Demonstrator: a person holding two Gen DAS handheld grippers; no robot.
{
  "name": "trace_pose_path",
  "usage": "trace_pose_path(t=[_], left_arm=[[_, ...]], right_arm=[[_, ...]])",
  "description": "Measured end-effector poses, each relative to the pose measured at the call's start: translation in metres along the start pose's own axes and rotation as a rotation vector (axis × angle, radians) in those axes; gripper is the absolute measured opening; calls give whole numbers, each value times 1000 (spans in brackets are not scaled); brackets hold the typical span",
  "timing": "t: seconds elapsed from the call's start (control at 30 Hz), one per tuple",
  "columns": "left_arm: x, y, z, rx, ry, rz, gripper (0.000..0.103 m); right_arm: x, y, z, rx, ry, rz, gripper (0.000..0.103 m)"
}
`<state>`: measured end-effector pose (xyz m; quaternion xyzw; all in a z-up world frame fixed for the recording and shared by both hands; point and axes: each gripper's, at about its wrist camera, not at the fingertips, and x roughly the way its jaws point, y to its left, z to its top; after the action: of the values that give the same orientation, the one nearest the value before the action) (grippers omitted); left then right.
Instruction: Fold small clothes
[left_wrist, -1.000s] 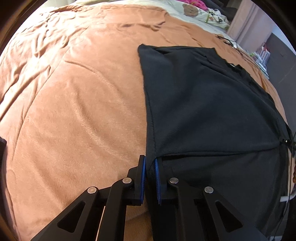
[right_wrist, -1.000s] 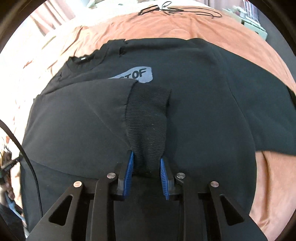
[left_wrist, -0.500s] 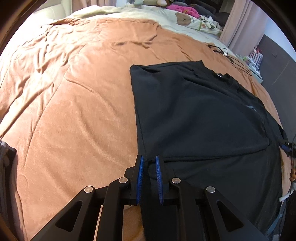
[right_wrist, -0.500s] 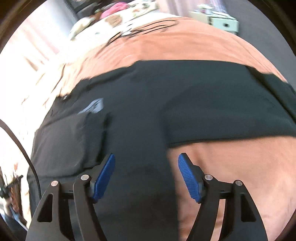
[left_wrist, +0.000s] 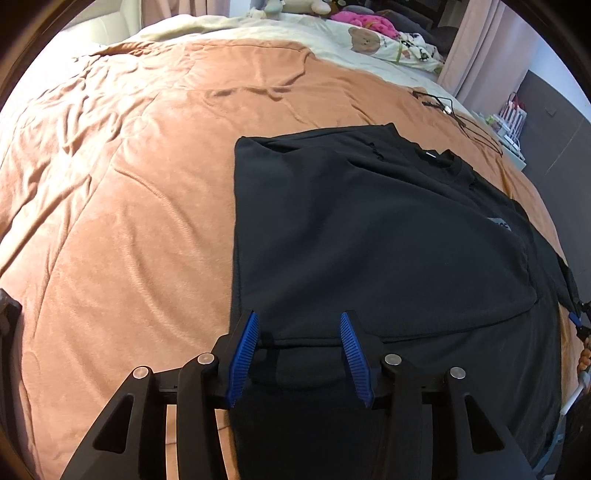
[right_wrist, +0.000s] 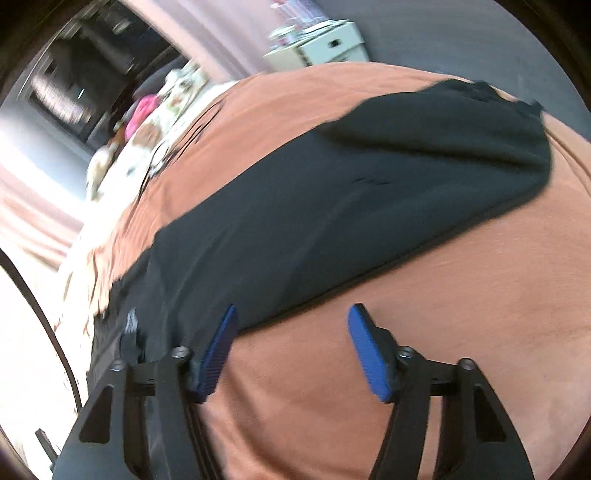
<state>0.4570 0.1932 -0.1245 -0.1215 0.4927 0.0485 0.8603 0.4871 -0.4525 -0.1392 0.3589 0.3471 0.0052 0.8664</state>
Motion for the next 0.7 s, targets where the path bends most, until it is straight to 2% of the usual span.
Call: trace_pose_path(t=[0.13,0.23,0.37,0.43,0.53,0.63,0.7], left_arm=[[4,-5,1,-1,4,1,49],[7,-8,0,1,3,6,49],[11,-12,0,1,14,8,49],[10,-13,0,5,10,10,49],[9,-13,0,7,7,14,49],[7,-12,0,4,6,17,49],[7,-11,1,-2,10,17,49]], right_arm=[[-3,-22,-8,114,-33,-16,44],[-9,-24,-19,187,-67,8,38],[-6,-29,-27,293,-160,-6,31],[-1,-36,-35,382,-191,22,27],[8,-38,-44,483,-229,78,26],[11,-36,-44,488,-252,94,23],[7,-33,-43,438,-262,70,7]])
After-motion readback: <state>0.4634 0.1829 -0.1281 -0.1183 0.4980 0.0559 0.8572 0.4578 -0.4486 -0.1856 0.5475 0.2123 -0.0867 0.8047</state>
